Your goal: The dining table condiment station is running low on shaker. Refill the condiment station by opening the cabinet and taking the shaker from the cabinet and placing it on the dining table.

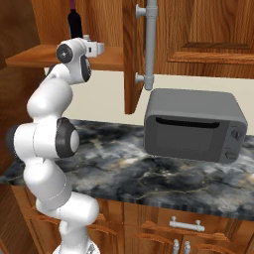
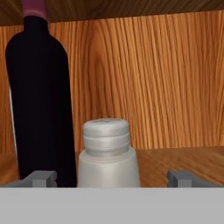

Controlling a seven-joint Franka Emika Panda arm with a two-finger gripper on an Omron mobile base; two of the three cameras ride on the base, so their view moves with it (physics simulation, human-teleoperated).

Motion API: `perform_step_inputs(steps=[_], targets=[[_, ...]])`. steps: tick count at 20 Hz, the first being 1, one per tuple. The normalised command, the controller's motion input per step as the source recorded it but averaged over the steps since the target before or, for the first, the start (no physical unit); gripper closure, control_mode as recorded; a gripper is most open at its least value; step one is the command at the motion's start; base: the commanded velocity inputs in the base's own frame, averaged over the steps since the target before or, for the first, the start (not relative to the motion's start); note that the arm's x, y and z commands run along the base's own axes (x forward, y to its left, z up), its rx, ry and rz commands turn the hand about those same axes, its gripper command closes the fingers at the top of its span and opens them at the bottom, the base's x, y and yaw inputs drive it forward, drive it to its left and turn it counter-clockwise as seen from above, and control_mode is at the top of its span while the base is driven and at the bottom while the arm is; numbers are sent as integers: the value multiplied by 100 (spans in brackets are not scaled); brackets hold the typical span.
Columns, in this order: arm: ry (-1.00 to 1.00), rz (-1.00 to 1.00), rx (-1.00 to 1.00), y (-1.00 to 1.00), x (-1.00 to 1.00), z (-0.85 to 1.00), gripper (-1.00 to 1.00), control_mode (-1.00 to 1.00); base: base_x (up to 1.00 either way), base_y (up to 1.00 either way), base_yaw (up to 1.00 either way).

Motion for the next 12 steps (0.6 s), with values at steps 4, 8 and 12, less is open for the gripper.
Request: perform_step_inputs(steps=[4,8,12], targets=[[0,0,0,0,9,-3,-100,-100,0,0,0],[2,0,0,0,11,-4,100,-100,0,0,0],[1,0,0,0,14,-3,100,-100,0,0,0]])
